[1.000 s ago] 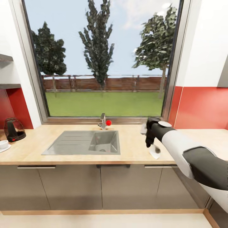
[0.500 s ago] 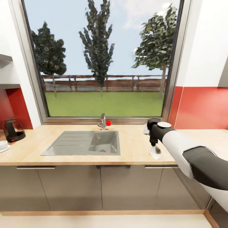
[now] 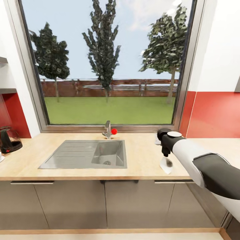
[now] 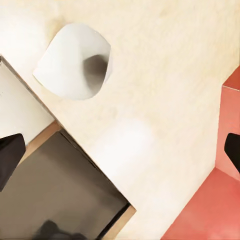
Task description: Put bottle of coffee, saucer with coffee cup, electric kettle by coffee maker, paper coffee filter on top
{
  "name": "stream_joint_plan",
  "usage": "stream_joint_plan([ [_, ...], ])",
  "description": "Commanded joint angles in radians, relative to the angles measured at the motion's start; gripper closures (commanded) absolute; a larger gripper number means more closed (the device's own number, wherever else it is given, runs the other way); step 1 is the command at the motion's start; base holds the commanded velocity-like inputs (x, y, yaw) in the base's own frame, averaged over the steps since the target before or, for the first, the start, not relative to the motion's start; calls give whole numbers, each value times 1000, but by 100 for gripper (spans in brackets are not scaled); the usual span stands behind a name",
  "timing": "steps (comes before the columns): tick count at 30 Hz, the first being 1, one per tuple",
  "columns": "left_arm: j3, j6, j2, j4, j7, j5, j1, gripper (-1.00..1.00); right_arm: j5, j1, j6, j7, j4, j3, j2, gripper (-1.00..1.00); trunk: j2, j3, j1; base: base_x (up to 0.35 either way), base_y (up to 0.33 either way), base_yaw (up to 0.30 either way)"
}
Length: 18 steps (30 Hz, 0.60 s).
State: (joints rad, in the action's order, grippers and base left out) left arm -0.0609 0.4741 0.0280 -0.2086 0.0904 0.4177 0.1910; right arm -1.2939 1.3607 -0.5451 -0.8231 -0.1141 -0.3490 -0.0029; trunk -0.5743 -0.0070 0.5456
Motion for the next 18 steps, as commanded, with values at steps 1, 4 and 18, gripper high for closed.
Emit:
stream_joint_plan([
  [1,-7,0,0,-2,9,-1,1,-100,1,0,-4,-6,1,-4,-1,-100,-1,-1,0,7,0,0],
  [4,-6,1,1,-2,8,2,1,-100,6,0,-3,-5,18,-3,-3,-100,-1,-1,0,2,0,0],
  [18,-6,2,1,-1,-4,4,1,-100,16,0,-1,74,72,-1,-4,-100,-50,-23,27,0,0,0],
])
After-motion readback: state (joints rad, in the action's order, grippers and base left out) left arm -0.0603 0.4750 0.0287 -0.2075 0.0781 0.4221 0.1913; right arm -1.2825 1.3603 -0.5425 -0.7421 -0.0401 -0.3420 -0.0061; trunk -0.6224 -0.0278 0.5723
